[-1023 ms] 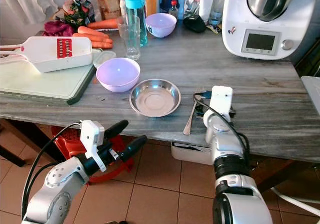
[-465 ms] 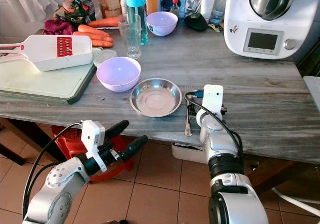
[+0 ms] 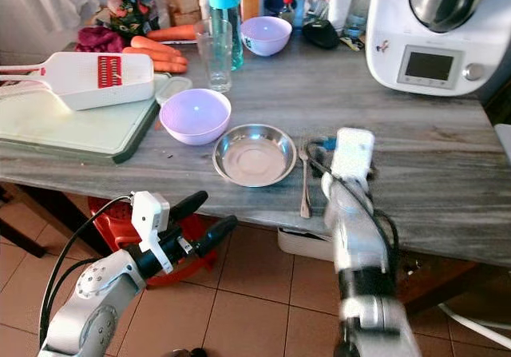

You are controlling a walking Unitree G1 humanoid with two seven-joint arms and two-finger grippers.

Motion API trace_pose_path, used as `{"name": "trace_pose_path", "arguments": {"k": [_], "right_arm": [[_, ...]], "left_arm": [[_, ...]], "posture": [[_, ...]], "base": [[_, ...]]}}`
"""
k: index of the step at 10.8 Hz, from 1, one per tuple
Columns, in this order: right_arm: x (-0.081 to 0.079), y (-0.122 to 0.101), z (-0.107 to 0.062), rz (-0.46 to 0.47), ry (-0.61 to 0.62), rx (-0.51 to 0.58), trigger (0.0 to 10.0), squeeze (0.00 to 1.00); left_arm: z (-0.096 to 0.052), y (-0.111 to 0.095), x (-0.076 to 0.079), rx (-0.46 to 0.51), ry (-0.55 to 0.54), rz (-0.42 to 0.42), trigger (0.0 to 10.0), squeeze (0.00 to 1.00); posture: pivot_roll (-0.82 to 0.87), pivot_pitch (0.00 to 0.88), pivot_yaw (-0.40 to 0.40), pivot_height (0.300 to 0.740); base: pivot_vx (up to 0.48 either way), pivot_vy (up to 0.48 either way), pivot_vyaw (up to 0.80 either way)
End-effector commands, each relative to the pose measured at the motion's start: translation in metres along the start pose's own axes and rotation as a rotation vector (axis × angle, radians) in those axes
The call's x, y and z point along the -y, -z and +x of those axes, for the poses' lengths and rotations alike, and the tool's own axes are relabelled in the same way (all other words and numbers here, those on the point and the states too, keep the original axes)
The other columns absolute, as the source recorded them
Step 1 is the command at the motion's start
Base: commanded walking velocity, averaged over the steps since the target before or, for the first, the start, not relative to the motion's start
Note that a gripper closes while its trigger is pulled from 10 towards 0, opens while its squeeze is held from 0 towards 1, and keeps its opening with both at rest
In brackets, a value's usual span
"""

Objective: Setting the table

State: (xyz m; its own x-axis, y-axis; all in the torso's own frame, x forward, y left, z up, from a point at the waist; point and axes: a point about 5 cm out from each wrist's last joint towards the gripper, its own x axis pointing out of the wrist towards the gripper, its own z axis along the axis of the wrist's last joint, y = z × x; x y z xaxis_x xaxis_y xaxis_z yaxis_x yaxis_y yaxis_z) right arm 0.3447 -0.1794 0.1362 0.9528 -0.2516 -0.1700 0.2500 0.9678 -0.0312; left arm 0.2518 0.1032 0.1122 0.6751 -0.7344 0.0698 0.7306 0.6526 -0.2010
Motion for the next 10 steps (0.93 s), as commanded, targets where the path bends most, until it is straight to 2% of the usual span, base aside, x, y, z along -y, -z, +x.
{"name": "trace_pose_path", "arguments": {"k": [1,2,3,4,6,8,10], "right_arm": [[0.002,-0.005,-0.005,-0.008,0.028,0.017,10.0,0.05],[0.006,-0.005,-0.022,-0.03,0.067,0.065,10.0,0.05],[0.007,-0.006,-0.029,-0.029,0.065,0.105,10.0,0.0],[0.008,-0.005,-0.039,-0.005,0.045,0.142,10.0,0.0],[0.009,-0.004,-0.057,-0.053,-0.024,0.207,10.0,0.0],[0.012,0.003,-0.072,-0.052,-0.053,0.216,10.0,0.0],[0.014,0.001,-0.083,-0.043,-0.106,0.285,10.0,0.0]], "left_arm": [[0.001,0.0,-0.001,-0.002,-0.001,0.012,10.0,0.0],[0.003,-0.001,-0.003,0.002,-0.007,0.018,10.0,0.0],[0.004,-0.002,-0.006,0.004,-0.028,0.027,10.0,0.0],[0.006,-0.004,-0.011,0.006,-0.074,0.045,10.0,0.0],[0.008,-0.007,-0.024,0.008,-0.212,0.095,10.0,0.0],[0.008,-0.012,-0.044,0.033,-0.4,0.169,10.0,0.0],[0.003,-0.018,-0.056,0.071,-0.545,0.243,10.0,0.0]], "posture": [[0.04,0.099,0.02,0.74],[0.04,0.091,0.02,0.74],[0.04,0.084,0.019,0.74],[0.04,0.075,0.019,0.74],[0.04,0.054,0.014,0.74],[0.03,0.04,0.009,0.74],[0.02,0.025,0.005,0.74]], "base": [[0.0,0.0,0.0],[0.0,0.0,0.0],[0.0,0.0,0.0],[0.0,0.0,0.0],[0.0,0.0,0.0],[0.0,0.0,0.0],[0.0,0.0,0.0]]}}
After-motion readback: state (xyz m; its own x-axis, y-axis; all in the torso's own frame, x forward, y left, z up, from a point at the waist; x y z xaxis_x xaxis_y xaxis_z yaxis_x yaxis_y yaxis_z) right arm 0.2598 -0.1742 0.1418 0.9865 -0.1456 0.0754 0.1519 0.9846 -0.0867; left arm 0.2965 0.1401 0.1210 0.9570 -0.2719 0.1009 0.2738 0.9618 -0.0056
